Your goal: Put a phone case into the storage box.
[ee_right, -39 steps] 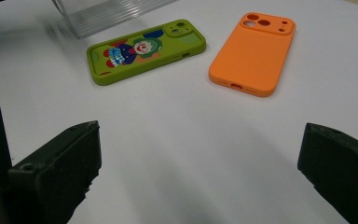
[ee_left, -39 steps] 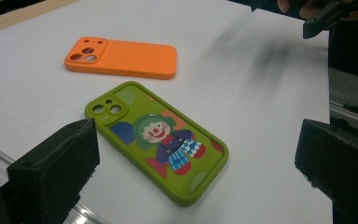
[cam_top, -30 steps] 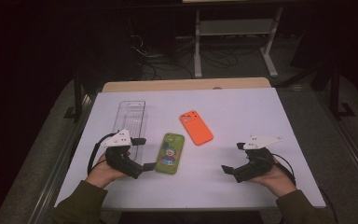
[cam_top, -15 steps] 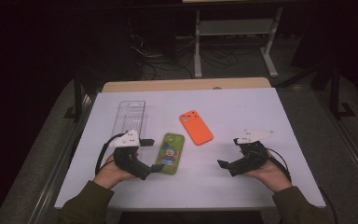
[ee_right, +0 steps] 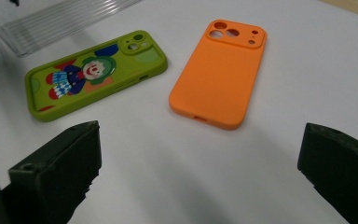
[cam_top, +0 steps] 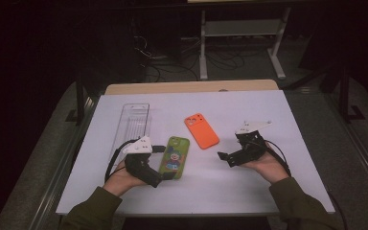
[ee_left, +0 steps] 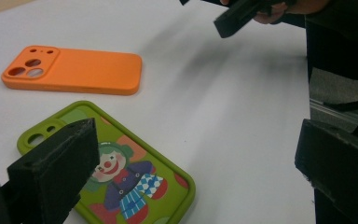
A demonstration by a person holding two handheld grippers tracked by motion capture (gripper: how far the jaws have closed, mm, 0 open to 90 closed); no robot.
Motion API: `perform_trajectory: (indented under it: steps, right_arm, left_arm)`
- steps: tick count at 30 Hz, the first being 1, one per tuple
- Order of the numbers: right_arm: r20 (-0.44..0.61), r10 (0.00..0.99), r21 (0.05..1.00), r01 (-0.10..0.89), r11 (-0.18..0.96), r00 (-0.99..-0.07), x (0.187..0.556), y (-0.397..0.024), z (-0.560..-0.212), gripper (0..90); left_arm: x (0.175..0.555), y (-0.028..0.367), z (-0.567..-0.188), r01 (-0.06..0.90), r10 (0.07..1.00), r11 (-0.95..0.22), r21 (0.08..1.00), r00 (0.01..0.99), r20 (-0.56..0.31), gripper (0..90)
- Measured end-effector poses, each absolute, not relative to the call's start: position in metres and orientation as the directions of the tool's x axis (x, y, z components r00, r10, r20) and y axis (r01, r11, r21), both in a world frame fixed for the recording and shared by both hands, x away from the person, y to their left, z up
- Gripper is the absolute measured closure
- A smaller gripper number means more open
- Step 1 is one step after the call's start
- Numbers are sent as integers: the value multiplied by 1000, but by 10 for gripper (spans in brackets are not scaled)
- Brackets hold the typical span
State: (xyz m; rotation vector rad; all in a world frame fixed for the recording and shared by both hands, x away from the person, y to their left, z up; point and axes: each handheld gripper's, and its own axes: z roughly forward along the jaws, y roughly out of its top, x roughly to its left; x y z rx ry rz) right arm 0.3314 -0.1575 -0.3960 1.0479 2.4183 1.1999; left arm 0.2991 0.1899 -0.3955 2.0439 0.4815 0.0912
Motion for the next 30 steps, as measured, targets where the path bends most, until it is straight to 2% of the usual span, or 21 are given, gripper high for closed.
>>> perform_trajectory:
  steps: [18, 30]
  right_arm:
    - [67, 754, 716, 558, 419, -653, 377, -118, -389, 0]
    - [50, 791, 667, 610, 428, -610, 411, -90, -400, 0]
  left_arm:
    - [298, 184, -400, 291, 373, -427, 856, 919, -127, 0]
    - [299, 186, -400, 290, 380, -426, 857, 917, -122, 0]
